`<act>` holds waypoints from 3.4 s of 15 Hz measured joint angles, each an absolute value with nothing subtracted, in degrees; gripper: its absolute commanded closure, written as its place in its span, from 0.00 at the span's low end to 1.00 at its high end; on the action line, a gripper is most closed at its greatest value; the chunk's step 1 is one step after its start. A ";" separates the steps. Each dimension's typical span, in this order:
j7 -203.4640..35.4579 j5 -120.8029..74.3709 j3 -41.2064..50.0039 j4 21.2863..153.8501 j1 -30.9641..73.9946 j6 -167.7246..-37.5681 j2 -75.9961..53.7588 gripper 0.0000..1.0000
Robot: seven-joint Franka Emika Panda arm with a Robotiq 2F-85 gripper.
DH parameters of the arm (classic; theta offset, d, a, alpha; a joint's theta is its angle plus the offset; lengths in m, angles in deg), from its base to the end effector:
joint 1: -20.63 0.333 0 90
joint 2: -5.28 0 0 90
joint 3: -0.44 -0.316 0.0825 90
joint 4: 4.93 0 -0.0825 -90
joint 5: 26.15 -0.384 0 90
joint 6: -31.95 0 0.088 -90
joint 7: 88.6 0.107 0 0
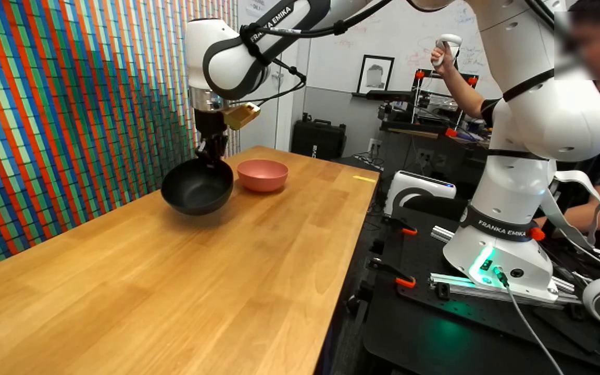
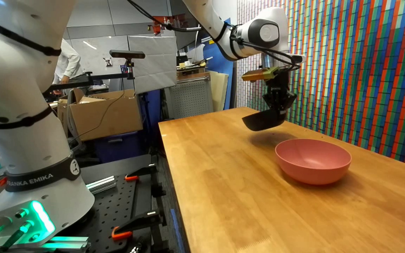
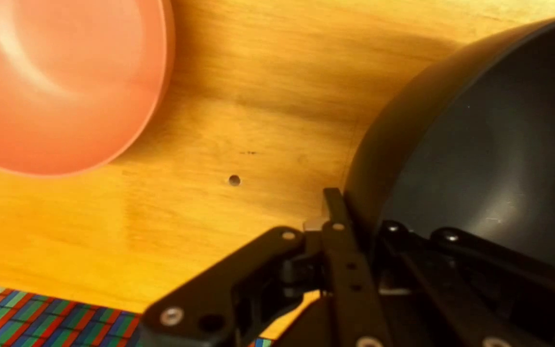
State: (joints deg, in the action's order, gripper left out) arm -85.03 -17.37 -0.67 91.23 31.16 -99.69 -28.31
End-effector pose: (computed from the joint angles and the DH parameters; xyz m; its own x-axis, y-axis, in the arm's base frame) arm 0.6701 0.1332 0.2647 0.9709 0.2369 0.0348 0.2321 -0.9670 0.1048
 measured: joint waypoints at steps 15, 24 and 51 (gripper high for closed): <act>-80.92 -18.91 6.99 75.76 17.53 -84.81 -32.73 0.98; -83.21 -33.26 4.34 75.49 10.89 -75.86 -34.55 0.98; -90.87 -28.49 1.10 77.70 18.80 -79.66 -31.98 0.00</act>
